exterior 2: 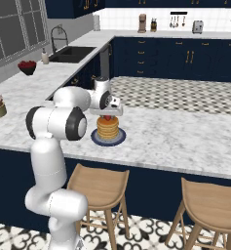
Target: Take the strawberry from the fridge and place it on top of the pancake, located on the dining counter.
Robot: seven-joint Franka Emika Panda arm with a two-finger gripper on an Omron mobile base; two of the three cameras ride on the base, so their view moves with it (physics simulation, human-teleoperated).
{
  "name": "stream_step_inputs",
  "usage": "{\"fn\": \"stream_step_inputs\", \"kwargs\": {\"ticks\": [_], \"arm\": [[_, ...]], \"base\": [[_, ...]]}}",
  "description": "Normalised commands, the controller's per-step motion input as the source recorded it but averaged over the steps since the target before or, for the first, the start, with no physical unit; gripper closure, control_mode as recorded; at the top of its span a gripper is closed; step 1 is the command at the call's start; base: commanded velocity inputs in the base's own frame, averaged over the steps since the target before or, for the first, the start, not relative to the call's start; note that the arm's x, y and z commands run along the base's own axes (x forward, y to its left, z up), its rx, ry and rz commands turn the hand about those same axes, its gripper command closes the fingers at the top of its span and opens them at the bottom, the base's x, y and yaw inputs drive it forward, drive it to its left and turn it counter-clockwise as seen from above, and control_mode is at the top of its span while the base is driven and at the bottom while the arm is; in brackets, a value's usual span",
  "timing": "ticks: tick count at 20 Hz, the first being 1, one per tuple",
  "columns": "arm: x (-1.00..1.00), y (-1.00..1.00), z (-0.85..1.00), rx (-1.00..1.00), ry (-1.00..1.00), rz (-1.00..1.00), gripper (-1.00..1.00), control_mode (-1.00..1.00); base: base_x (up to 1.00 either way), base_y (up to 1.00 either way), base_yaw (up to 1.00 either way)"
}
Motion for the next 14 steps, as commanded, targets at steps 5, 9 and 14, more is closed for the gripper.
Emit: {"fn": "stream_step_inputs", "kwargs": {"ticks": [5, 9, 14], "arm": [[0.0, 0.0, 0.0, 0.0, 0.0, 0.0, 1.0, -1.0], [0.0, 0.0, 0.0, 0.0, 0.0, 0.0, -1.0, -1.0], [0.0, 0.0, 0.0, 0.0, 0.0, 0.0, -1.0, -1.0]], "base": [[0.0, 0.0, 0.0], [0.0, 0.0, 0.0], [0.0, 0.0, 0.0]]}}
